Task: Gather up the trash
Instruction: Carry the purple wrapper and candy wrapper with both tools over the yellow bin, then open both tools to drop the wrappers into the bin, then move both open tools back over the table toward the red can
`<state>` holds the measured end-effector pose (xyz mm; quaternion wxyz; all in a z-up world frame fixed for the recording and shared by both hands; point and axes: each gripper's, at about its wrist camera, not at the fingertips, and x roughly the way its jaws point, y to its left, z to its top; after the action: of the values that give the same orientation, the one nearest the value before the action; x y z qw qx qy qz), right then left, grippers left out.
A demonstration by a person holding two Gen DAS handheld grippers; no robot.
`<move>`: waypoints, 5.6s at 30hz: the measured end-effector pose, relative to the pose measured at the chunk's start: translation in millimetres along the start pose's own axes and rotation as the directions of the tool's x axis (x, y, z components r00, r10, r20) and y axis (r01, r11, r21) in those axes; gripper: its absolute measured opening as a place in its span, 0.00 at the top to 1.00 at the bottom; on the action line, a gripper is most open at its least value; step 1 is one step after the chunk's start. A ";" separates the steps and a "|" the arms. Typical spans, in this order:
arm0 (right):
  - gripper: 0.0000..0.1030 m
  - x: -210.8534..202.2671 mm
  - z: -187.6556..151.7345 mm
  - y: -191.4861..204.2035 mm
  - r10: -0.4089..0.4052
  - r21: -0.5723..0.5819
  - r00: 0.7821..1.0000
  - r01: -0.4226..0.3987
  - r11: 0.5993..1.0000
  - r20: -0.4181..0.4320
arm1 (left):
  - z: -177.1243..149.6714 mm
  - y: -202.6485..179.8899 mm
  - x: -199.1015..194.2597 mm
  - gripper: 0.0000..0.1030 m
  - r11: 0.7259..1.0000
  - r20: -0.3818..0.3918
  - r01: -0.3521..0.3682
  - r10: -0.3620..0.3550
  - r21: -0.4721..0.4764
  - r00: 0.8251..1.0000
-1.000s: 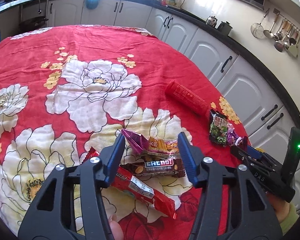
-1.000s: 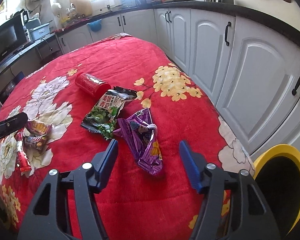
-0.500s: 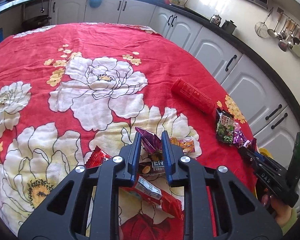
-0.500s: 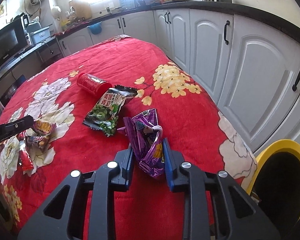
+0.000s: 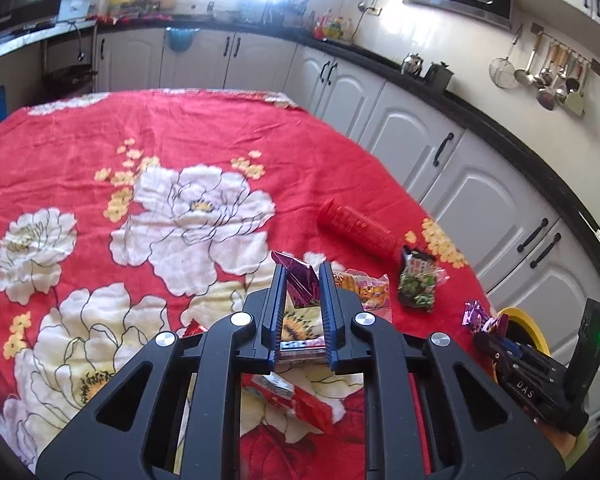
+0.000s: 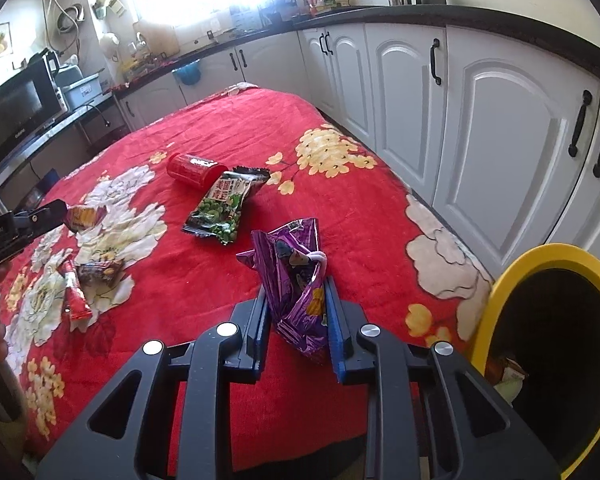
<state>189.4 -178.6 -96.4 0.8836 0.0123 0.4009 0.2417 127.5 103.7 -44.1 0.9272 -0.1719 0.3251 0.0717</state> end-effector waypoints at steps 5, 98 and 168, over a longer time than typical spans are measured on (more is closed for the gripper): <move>0.77 -20.9 0.4 -6.6 0.002 0.015 0.999 -0.003 1.000 0.033 | 1.4 -18.9 -12.4 0.89 0.999 0.030 0.027 -0.028 0.041 0.999; 0.77 -137.3 -101.0 -205.2 -0.258 0.341 0.964 0.220 0.914 0.071 | -103.1 -316.3 29.4 0.89 0.784 -0.164 0.336 -0.294 0.522 0.942; 0.11 -170.9 -58.8 -122.7 -0.256 0.248 0.935 0.194 0.949 0.246 | -56.2 -198.7 -11.1 0.11 0.933 -0.004 0.161 -0.169 0.320 0.986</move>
<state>102.6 -371.8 -42.6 0.9457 0.0971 0.2973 0.0886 135.0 -102.0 -24.1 0.9493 -0.0454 0.3057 -0.0580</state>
